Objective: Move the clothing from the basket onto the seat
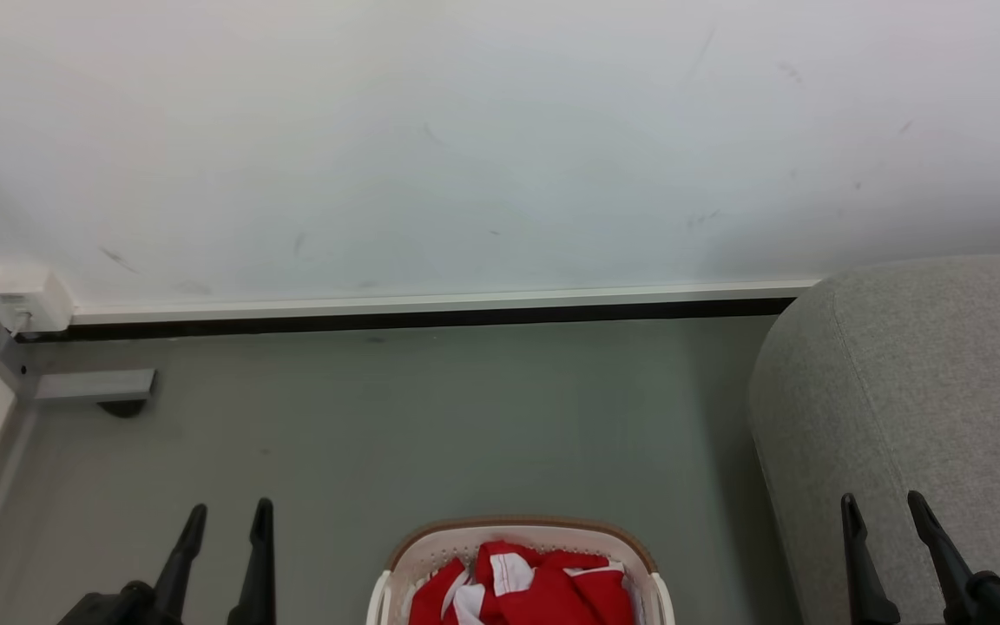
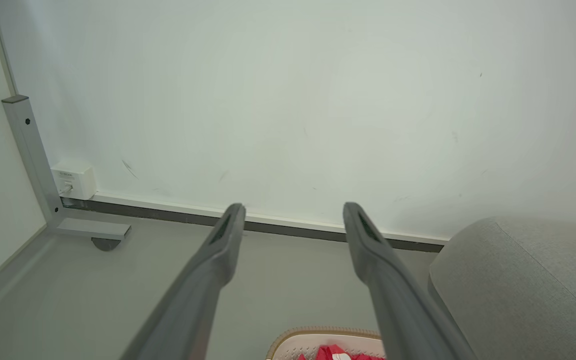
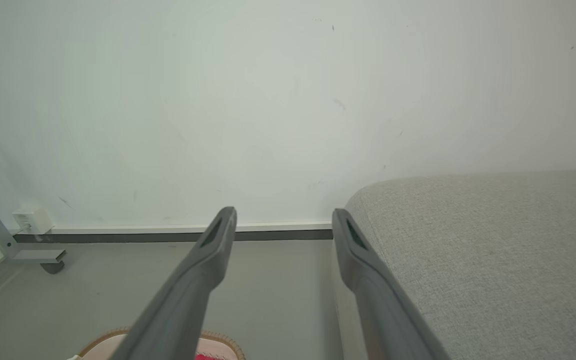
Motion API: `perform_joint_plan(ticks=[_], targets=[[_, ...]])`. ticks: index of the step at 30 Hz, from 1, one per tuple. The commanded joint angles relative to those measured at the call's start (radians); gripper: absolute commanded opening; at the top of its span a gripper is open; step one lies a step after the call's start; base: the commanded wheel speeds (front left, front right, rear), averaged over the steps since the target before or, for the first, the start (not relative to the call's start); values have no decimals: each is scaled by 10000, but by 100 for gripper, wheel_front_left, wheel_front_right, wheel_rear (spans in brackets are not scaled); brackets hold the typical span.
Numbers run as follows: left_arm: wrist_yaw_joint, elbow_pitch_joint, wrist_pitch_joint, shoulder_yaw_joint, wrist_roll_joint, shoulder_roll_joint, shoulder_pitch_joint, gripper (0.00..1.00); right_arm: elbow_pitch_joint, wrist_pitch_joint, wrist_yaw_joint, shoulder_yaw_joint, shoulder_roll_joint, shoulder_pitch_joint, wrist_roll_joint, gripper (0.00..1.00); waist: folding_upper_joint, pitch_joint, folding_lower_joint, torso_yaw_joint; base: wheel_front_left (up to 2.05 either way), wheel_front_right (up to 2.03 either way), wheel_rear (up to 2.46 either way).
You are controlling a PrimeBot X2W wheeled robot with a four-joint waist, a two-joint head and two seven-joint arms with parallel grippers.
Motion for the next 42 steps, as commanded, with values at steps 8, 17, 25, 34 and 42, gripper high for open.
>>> perform_joint_plan(ticks=[8,17,25,34,42], targets=[[-31,54,-214,-30,536,130,139,100,99,-215,-22,-124,-89,181,-426,100,-1,12,-1,-5,0,0,0],[-12,127,-354,-145,987,167,244,100,159,-361,-24,-119,-93,190,-794,100,-1,-37,-1,1,0,0,0],[-12,301,-346,-165,668,168,203,100,273,-344,-24,-108,-88,173,-365,100,-1,-68,-1,8,0,0,0],[-12,349,-346,-192,543,175,245,100,385,-344,-24,-33,-87,175,-66,100,-1,-91,-1,30,0,0,0],[-12,383,-346,-195,521,182,221,100,389,-344,-24,19,-85,125,-83,100,-1,-84,-1,23,0,0,0]])
